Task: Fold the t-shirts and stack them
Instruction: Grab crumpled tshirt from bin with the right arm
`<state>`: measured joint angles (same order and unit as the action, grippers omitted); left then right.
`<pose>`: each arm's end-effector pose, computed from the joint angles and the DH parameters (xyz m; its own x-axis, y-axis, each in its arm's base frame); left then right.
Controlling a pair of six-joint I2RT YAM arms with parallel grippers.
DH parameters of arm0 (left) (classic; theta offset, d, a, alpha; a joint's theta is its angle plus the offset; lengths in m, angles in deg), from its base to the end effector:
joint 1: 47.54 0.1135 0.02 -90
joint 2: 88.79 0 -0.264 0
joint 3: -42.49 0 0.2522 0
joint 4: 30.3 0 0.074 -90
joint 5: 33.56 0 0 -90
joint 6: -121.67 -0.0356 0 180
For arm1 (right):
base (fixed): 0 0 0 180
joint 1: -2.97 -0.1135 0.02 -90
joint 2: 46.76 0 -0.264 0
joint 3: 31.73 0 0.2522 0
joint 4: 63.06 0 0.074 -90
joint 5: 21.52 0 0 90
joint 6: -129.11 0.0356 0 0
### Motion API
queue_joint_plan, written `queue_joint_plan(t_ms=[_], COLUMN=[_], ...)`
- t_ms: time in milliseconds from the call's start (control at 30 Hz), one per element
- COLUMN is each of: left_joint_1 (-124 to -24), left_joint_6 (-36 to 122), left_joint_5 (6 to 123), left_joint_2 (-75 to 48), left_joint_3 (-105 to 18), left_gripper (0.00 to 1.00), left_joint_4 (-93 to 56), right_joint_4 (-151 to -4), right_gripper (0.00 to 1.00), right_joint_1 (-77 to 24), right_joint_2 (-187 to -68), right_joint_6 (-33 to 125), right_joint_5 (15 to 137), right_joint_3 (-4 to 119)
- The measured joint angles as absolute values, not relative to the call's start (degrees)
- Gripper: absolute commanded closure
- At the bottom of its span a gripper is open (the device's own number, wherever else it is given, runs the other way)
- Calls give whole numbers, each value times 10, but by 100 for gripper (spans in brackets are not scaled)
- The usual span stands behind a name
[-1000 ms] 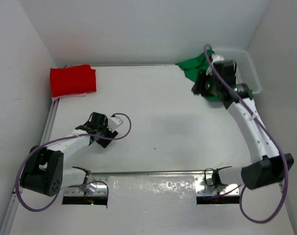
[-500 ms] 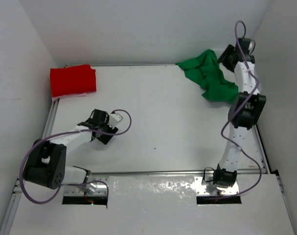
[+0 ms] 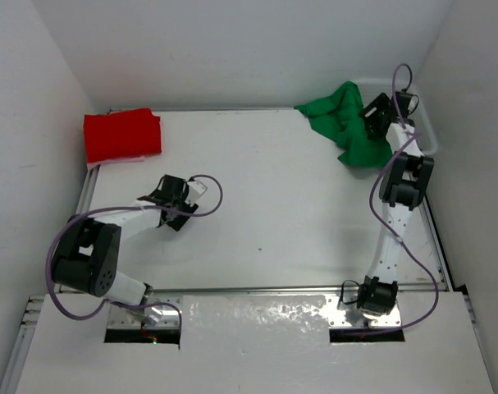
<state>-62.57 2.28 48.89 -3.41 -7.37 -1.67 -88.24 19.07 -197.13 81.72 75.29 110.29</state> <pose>0.2443 -0.0607 0.1318 -0.6583 0.6805 -0.3219 0.6023 0.7326 0.3170 0.5682 -0.1596 0.1470 -0.2685 0.7772 -0.5692 0.4921 0.6186 0.6126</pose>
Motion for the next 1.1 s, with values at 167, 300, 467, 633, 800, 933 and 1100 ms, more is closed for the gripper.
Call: queue_joint_plan(t_ms=[167, 300, 467, 633, 800, 933, 1100], left_joint_1=[-626, -626, -626, -626, -626, -626, -626], left_joint_6=[22, 22, 21, 21, 21, 22, 22], left_joint_5=[463, 445, 425, 417, 413, 412, 411], left_joint_2=[-17, -11, -4, -3, -3, -8, -28], left_joint_3=[-78, -78, -79, -77, -75, -76, -75], left_gripper=[52, 52, 52, 52, 52, 52, 52], left_joint_4=[-40, -55, -70, -76, -80, -82, -84], right_joint_4=[-825, -817, -833, -825, -837, -837, -821], right_gripper=[31, 69, 100, 100, 100, 100, 100], right_joint_1=[180, 178, 177, 178, 179, 179, 178], right_joint_2=[-1969, -1957, -1958, -1941, -1891, -1807, -1652], right_joint_6=[861, 869, 880, 869, 829, 798, 757], right_joint_5=[792, 781, 766, 745, 724, 712, 701], right_joint_3=[1071, 1026, 1027, 991, 983, 976, 936])
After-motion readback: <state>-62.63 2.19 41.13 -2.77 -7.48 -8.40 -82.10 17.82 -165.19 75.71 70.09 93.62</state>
